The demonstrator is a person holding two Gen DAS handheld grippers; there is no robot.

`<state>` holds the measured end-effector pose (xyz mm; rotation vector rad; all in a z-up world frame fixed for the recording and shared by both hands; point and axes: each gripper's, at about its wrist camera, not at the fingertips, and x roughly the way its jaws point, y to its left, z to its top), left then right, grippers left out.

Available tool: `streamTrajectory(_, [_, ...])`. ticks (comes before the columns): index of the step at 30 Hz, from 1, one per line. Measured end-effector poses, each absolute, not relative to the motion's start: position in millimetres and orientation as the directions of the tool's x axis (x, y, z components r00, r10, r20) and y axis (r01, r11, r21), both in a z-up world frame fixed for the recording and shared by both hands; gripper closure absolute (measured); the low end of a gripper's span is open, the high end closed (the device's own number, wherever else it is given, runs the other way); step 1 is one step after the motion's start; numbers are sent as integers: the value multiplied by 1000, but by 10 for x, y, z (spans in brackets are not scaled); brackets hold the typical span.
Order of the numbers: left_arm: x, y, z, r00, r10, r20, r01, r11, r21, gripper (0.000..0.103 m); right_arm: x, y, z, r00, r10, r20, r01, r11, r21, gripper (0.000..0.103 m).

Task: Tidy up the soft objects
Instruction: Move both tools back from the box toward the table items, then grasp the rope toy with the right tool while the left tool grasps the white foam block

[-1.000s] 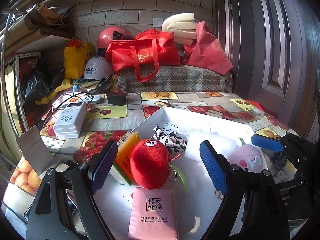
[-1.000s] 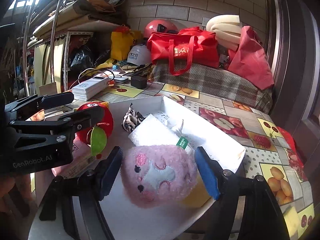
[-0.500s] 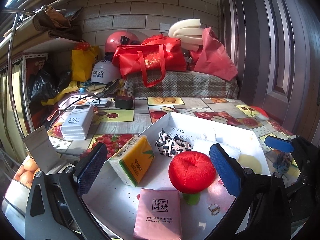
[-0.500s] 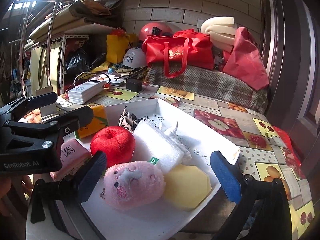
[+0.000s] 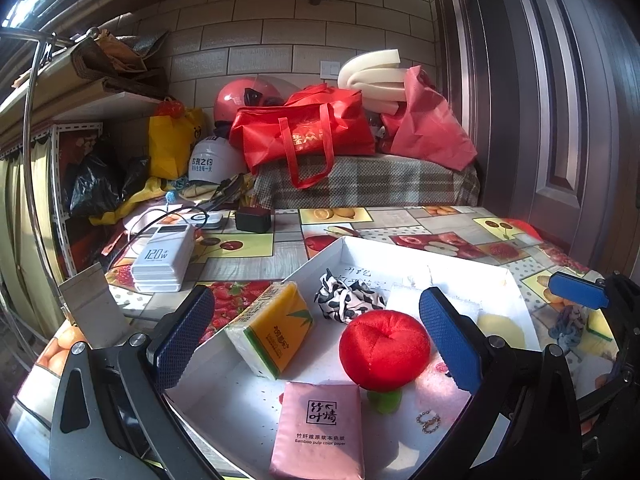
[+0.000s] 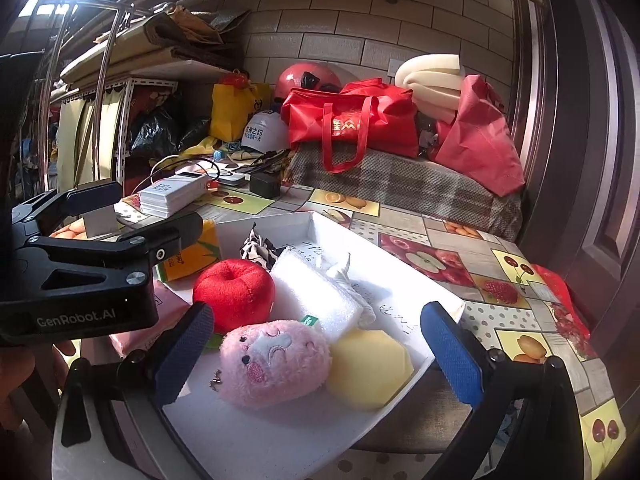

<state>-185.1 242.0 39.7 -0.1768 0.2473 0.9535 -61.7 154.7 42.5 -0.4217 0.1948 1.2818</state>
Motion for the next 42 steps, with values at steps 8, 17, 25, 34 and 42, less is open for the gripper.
streamTrajectory(8, [-1872,2324,395,557,779,-289,-819,572,-36,0,-655,1375,415,256,889,-379,-964,202,-175,0])
streamTrajectory(17, [-1835,2129,398,582,760,-290,-797,603,-17,0,-467,985,435,236,902,-361,-972,222,-81,0])
streamTrajectory(25, [-1622,1767,396,689,651,-320,-684,729,11,0,1,517,396,311,858,-408,-950,287,-122,0])
streamTrajectory(34, [-1170,1205,371,812,423,-401,-447,894,37,0,607,7,252,311,754,-578,-946,305,-111,0])
streamTrajectory(42, [-552,814,228,784,261,-564,-258,962,87,0,582,158,77,167,691,-703,-984,166,-71,5])
